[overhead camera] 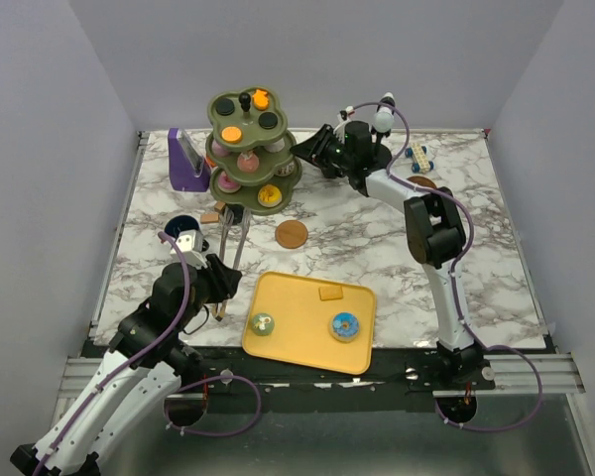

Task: Serve the afternoon tea
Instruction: Adjust the desert table at the center of the board.

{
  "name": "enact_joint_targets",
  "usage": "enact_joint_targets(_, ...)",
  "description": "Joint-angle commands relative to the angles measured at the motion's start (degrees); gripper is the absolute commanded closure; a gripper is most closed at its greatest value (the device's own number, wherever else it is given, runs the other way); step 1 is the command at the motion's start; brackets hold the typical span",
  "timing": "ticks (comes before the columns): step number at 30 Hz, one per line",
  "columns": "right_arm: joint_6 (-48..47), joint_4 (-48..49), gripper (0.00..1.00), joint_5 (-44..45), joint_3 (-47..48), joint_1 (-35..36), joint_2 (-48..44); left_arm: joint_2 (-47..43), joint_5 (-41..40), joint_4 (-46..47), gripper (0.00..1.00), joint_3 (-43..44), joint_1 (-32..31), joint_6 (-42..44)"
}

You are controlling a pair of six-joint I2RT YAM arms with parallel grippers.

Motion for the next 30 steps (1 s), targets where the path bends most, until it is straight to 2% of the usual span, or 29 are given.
enact_joint_targets(1,2.3,2.0,0.63,-1.5,-4.6,1.1,-3.4,-1.0,0.2,1.2,0.48,-0.2,-0.3,-0.4)
enact_joint_targets(12,4.7,6.0,0.72,-1.3,-10.7,2.5,-5.8,-1.2,0.6,1.5,0.48,-0.3,-0.3,-0.4)
enact_joint_targets(30,9.4,12.5,0.76,4.3,-24.3,4.4,-13.0,-0.7,-0.7,1.5,0.48,0.5,-0.3,-0.1)
